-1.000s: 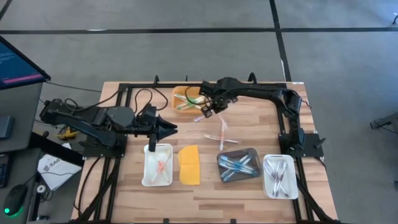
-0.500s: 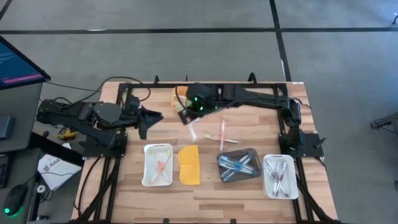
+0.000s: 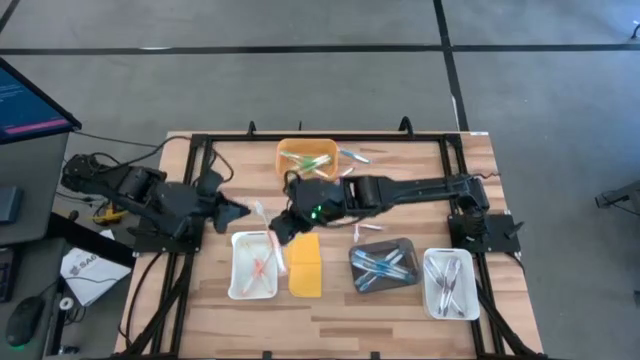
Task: Pick & Place Toothbrushes
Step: Put the orange toothbrush into the left white bin
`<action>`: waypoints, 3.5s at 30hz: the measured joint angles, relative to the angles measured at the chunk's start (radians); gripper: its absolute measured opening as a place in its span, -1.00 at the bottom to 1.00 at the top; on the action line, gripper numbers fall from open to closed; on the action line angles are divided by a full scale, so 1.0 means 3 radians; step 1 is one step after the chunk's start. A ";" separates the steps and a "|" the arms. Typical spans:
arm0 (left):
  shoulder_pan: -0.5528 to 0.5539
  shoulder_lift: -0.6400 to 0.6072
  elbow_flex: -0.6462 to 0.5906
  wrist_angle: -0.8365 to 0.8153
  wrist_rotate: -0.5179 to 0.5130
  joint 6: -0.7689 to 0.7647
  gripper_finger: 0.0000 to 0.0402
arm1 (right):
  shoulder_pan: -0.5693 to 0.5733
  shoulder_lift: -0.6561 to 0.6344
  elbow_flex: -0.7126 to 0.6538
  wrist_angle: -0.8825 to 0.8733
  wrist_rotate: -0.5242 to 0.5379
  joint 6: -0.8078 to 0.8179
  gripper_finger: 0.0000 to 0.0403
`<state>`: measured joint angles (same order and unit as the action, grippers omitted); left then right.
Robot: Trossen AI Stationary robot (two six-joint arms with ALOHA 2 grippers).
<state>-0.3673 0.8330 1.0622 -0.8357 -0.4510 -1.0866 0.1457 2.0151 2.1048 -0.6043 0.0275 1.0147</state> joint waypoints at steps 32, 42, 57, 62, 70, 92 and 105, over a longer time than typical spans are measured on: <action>-0.1753 0.0068 -0.1752 -0.0230 0.0643 -0.1942 -1.00 | 0.0222 0.0834 -0.0008 0.0503 0.0437 0.1248 -1.00; -0.1747 0.0080 -0.2248 0.0713 0.0486 -0.2005 -1.00 | 0.0162 0.0939 -0.0006 0.0212 0.0425 0.1335 -1.00; -0.1588 0.0318 -0.2307 0.1264 0.0386 -0.1777 -1.00 | 0.0145 0.0946 -0.0008 -0.0006 0.0415 0.1398 -1.00; -0.1436 0.0414 -0.2307 0.1474 0.0386 -0.1609 -1.00 | 0.0135 0.0945 -0.0008 -0.0042 0.0336 0.1286 -1.00; -0.1276 0.0493 -0.2307 0.1788 0.0479 -0.1402 -1.00 | 0.0055 0.0945 -0.0008 -0.0102 0.0147 0.0501 -1.00; -0.0954 0.0179 -0.2307 0.1242 0.0366 -0.1569 -1.00 | -0.0008 0.0941 0.0221 -0.0513 0.0000 0.0137 -1.00; -0.0345 0.0107 -0.2307 0.1296 0.0626 -0.0954 -1.00 | 0.0079 0.0941 0.0220 -0.0548 0.0371 0.0658 -1.00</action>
<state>-0.4709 0.8652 0.3702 -0.4469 -0.2631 -1.3728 0.1693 2.2974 2.1708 -0.7688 0.1390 1.2120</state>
